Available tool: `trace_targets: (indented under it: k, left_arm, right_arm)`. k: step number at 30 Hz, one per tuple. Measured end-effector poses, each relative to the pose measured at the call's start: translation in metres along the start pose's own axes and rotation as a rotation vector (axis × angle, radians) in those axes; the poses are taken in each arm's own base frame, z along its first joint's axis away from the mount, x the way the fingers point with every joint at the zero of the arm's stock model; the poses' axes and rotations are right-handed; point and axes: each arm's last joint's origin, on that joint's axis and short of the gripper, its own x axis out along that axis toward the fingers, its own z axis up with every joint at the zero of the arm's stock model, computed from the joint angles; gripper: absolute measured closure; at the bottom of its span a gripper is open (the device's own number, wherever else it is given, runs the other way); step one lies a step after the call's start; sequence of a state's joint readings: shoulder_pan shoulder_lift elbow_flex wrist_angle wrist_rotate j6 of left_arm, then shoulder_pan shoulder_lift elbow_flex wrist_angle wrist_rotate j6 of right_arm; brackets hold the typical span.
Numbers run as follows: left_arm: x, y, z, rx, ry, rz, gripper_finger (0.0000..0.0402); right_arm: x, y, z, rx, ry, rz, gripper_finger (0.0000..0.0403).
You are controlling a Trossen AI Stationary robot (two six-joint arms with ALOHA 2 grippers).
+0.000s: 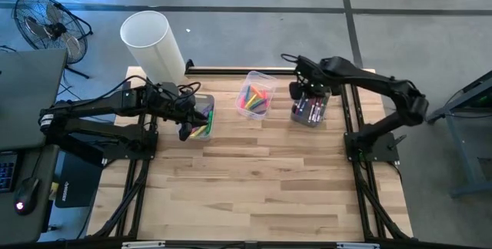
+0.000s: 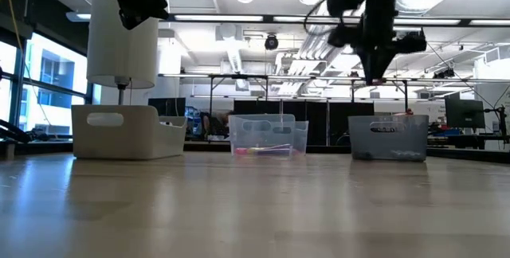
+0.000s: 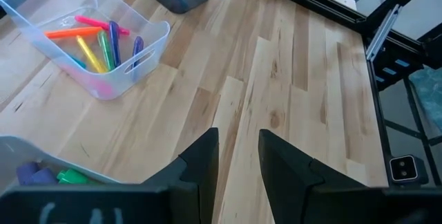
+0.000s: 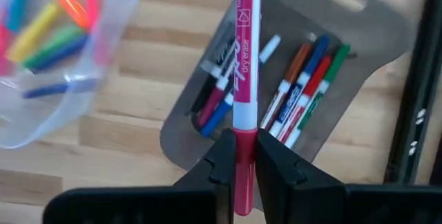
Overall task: Pick & Place Markers
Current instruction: Put the pink marker into the black bin, then return to Home Position
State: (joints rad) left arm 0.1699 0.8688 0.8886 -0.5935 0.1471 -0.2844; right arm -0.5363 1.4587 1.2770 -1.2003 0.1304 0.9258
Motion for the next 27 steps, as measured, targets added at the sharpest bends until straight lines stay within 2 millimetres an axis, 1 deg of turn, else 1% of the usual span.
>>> trace_targets:
  k: [6,9,11,14,21,27]
  left_arm:
    - [0.000,0.000,-0.001,-0.002,0.012,0.004,0.0301]
    - [0.000,0.001,-0.002,-0.003,0.019,0.006,0.0301]
    - [0.000,0.001,-0.003,-0.004,0.027,0.008,0.0301]
    - [0.000,0.001,-0.005,-0.007,0.048,0.014,0.0301]
    - [-0.001,0.003,-0.009,-0.014,0.093,0.027,0.0301]
    - [-0.001,0.003,-0.009,-0.014,0.091,0.044,0.0301]
  right_arm:
    - [0.030,0.009,0.006,0.005,0.127,-0.063,0.0374]
    - [0.041,0.010,0.006,0.024,0.169,-0.130,0.0374]
    - [0.044,0.009,0.006,0.040,0.183,-0.157,0.0374]
    - [0.045,0.010,0.007,0.064,0.178,-0.157,0.0369]
    - [0.038,0.007,0.005,0.098,0.164,-0.139,0.0332]
    - [0.037,0.006,0.006,0.089,0.149,-0.155,0.0324]
